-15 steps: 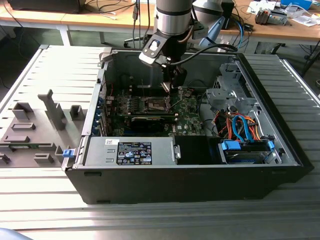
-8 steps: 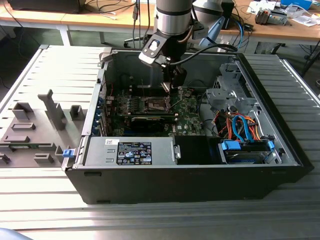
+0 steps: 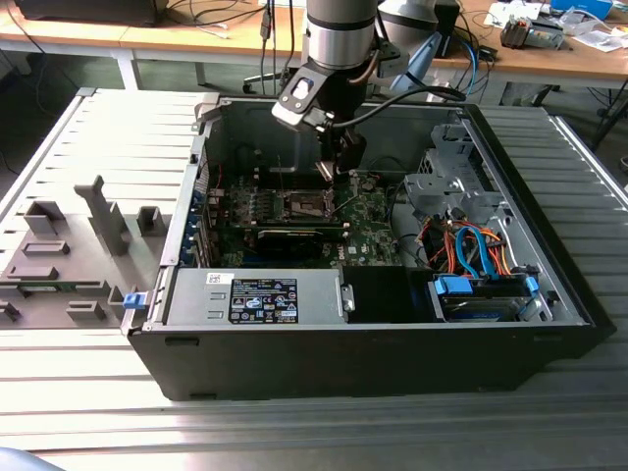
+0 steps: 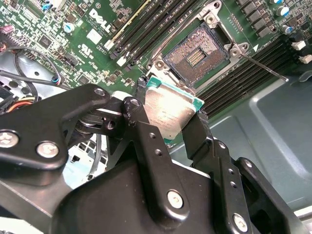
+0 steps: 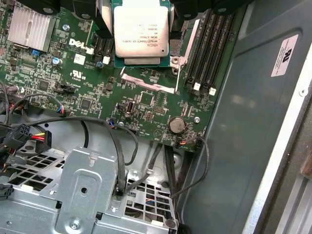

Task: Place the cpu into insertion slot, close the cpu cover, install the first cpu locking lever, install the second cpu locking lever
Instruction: 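Place the cpu into insertion slot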

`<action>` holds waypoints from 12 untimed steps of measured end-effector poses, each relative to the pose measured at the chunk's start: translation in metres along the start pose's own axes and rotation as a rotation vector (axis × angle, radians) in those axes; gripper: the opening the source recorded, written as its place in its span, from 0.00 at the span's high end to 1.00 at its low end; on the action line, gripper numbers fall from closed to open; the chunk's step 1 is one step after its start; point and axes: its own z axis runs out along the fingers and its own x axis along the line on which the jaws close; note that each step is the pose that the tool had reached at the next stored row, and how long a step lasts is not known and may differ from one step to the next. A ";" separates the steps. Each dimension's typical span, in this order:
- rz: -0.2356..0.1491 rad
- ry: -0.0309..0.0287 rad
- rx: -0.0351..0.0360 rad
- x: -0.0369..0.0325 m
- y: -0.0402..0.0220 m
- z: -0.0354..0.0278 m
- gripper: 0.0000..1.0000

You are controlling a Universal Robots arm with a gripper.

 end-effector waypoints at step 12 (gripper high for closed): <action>0.022 -0.0032 0.0004 0.0000 0.0000 0.0000 0.46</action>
